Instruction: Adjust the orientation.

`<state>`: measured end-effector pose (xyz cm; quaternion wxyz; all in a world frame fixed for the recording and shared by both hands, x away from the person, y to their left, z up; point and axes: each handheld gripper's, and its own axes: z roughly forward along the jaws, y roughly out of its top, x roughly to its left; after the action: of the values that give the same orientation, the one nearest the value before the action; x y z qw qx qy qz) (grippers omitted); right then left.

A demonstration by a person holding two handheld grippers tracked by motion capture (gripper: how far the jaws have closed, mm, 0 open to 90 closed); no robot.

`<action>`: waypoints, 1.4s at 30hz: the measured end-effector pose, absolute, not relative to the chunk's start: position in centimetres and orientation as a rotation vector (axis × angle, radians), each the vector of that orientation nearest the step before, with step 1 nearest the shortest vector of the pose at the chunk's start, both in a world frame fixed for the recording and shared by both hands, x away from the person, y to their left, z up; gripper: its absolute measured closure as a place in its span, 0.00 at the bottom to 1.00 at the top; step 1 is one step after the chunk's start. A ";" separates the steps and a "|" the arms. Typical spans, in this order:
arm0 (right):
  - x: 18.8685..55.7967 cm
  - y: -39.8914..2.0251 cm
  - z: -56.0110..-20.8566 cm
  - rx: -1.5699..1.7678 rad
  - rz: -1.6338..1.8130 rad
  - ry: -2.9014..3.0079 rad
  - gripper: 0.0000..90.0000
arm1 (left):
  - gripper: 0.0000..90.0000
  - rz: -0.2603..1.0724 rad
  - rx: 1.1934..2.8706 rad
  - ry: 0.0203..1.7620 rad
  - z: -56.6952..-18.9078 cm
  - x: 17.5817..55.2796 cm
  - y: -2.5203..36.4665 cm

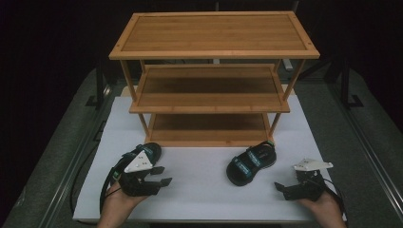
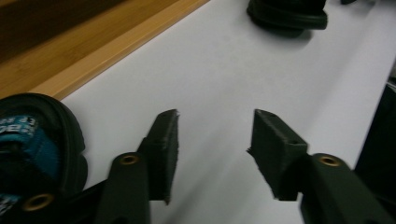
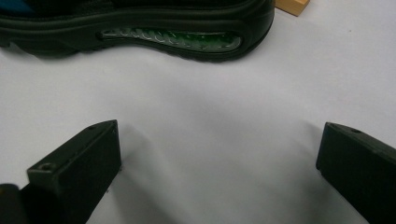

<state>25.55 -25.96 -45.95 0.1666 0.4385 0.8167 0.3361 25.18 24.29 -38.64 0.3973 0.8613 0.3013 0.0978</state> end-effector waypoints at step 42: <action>25.6 -26.0 -46.0 1.250 0.957 2.325 0.00 | 0.73 0.381 2.183 1.032 -35.8 29.5 35.6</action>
<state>25.56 -25.96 -45.96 0.1662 0.4389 0.8165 0.3362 29.53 35.56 -35.79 0.3415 0.8395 0.3966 0.1464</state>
